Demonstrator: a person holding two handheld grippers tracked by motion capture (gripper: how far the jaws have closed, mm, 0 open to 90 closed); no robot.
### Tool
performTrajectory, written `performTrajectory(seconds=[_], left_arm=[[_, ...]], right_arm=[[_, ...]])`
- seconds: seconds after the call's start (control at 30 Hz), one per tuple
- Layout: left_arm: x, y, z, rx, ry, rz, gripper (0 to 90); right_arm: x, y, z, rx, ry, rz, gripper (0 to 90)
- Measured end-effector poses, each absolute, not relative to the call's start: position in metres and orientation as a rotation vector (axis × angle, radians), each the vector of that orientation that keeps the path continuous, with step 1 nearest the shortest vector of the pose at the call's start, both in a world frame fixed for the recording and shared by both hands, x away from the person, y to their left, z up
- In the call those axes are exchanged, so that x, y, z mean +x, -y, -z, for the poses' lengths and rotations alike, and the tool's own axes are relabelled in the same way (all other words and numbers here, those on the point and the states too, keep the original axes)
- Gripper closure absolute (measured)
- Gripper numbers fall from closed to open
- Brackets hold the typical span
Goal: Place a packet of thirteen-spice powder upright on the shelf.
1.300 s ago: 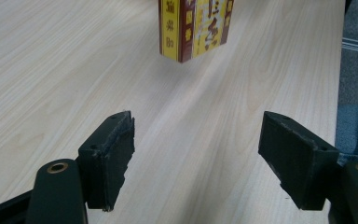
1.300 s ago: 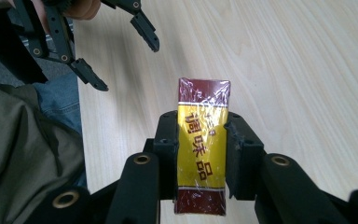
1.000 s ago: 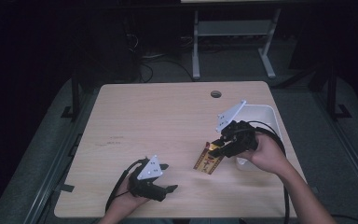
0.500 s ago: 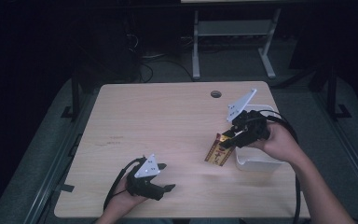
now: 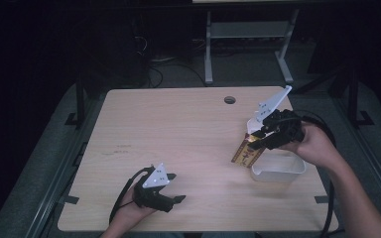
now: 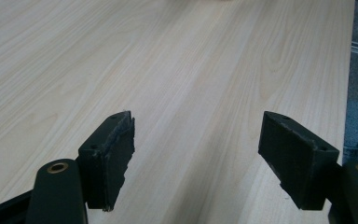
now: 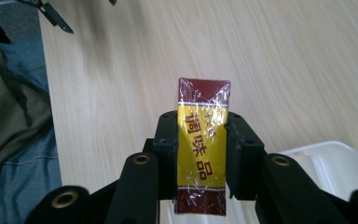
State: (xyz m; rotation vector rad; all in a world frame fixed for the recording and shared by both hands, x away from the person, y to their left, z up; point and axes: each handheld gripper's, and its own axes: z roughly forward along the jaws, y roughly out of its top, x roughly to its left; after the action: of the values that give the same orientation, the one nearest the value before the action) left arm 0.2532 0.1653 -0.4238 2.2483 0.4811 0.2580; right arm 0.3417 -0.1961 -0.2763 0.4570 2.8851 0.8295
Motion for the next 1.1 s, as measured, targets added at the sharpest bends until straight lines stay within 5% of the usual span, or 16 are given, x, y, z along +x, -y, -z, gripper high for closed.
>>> performTrajectory(seconds=[1.1], left_arm=[[0.254, -0.168, 0.423, 2.233, -0.495, -0.262, 26.1]], right_arm=[[0.332, 0.251, 0.291, 0.600, -2.837, -0.644, 68.7]])
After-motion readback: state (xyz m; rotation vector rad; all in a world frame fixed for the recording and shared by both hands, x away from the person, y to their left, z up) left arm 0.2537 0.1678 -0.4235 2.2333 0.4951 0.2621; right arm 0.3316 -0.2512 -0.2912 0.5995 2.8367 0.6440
